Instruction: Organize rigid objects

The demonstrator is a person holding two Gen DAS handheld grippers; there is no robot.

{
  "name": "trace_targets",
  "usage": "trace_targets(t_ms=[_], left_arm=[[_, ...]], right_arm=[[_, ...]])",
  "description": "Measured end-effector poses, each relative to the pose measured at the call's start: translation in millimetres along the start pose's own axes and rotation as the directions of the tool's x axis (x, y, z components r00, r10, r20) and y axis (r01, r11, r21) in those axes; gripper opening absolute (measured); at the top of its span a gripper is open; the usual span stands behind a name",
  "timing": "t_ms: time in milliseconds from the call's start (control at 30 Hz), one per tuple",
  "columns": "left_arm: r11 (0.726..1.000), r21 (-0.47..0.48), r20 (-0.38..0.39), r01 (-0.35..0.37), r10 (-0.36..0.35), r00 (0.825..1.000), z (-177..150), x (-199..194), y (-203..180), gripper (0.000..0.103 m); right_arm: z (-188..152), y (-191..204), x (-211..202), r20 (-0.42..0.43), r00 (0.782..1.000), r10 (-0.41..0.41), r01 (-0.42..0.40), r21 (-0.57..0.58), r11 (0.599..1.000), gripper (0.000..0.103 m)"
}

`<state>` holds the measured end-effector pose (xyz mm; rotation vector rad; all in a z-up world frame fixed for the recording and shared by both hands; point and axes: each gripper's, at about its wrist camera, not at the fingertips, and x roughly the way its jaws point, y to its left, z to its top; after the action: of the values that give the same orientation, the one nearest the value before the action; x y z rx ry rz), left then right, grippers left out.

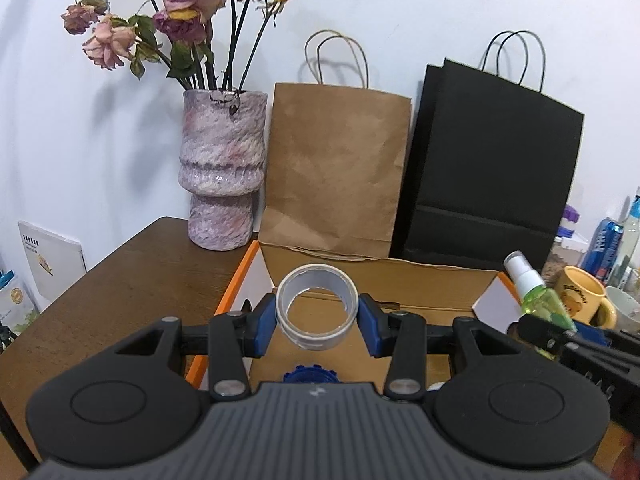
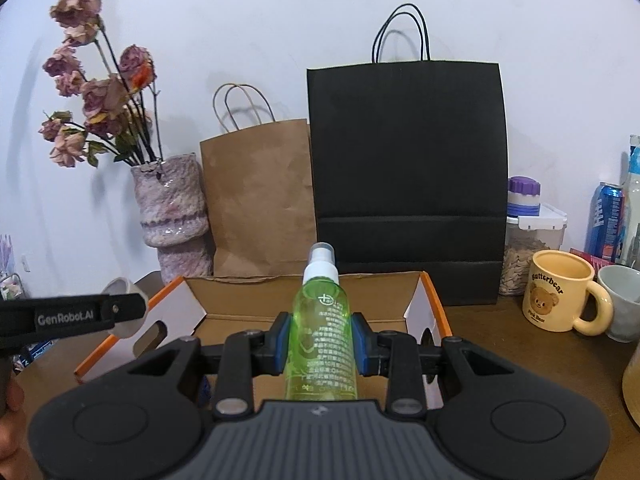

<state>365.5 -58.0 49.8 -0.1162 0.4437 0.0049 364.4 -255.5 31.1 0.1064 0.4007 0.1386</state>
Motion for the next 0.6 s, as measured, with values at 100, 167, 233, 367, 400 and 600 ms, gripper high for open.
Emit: trace_targets(t_ms=[100, 167, 233, 367, 400, 600], left_arm=[[1.000, 0.005, -0.010, -0.013, 0.013, 1.000, 2.3, 11.7, 1.2, 0.044], [1.000, 0.009, -0.020, -0.023, 0.023, 1.000, 3.6, 19.7, 1.9, 0.044], [0.999, 0.021, -0.035, -0.034, 0.035, 0.999, 4.0, 28.8, 1.5, 0.044], [0.998, 0.040, -0.061, -0.043, 0.046, 0.997, 1.6, 43.2, 0.5, 0.044], [0.998, 0.044, -0.067, -0.045, 0.048, 0.997, 0.8, 46.2, 0.1, 0.044], [0.995, 0.071, -0.083, -0.067, 0.073, 0.994, -2.2, 56.1, -0.7, 0.044]], right_arm=[[4.0, -3.9, 12.3, -0.008, 1.000, -0.003, 0.003, 0.008, 1.000, 0.030], [5.0, -4.1, 21.5, -0.020, 1.000, 0.001, -0.001, 0.008, 1.000, 0.030], [5.0, -3.4, 29.8, -0.034, 0.999, 0.008, -0.008, 0.006, 1.000, 0.030], [4.2, -2.5, 46.6, -0.059, 0.998, 0.011, -0.011, 0.000, 1.000, 0.030], [3.8, -2.8, 50.3, -0.065, 0.998, 0.011, -0.011, 0.000, 1.000, 0.030], [-2.7, -4.6, 63.0, -0.084, 0.996, 0.007, -0.008, -0.015, 1.000, 0.030]])
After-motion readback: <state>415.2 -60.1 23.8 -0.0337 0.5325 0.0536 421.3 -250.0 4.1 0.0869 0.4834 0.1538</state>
